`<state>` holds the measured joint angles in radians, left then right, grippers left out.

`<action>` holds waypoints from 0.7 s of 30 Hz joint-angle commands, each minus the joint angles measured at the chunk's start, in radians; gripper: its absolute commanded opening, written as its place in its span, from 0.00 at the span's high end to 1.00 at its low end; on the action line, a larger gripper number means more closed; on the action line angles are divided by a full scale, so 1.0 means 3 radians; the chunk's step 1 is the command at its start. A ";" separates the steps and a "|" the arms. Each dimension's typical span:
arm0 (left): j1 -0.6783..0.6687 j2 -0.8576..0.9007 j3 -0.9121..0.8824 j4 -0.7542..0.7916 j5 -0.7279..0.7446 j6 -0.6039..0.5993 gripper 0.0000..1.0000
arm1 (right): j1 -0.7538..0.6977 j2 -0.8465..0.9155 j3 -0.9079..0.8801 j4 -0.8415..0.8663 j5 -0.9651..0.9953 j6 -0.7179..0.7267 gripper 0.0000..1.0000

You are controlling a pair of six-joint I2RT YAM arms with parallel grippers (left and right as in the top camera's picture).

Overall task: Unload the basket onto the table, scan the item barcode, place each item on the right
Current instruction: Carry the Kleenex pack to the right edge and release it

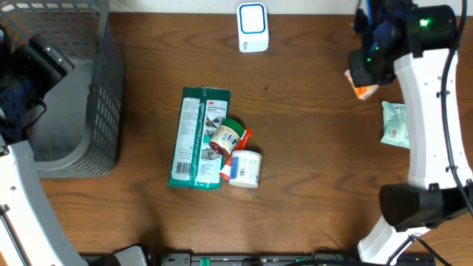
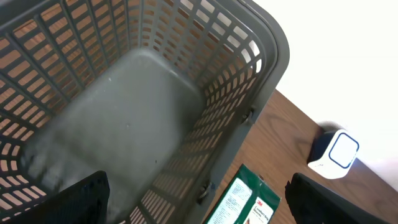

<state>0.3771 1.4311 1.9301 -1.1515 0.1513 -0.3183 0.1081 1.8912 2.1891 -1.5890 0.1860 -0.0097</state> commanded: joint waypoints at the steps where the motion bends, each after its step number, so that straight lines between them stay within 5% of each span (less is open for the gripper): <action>1: 0.0014 0.0001 0.0008 0.0003 -0.0006 -0.0031 0.12 | -0.0304 0.0024 -0.0465 0.0261 -0.0123 0.0172 0.99; 12: 0.0014 0.0001 0.0008 0.0003 -0.0006 -0.0029 0.12 | -0.1041 0.0024 -0.2187 0.2398 -0.0393 0.0960 0.99; 21: 0.0014 0.0001 0.0008 0.0003 -0.0006 -0.0031 0.12 | -0.1362 0.0024 -0.3234 0.3703 -0.1236 0.0785 0.99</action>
<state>0.3771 1.4311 1.9301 -1.1511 0.1516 -0.3183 -0.2863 1.9034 1.2865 -0.5514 -0.0216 0.2344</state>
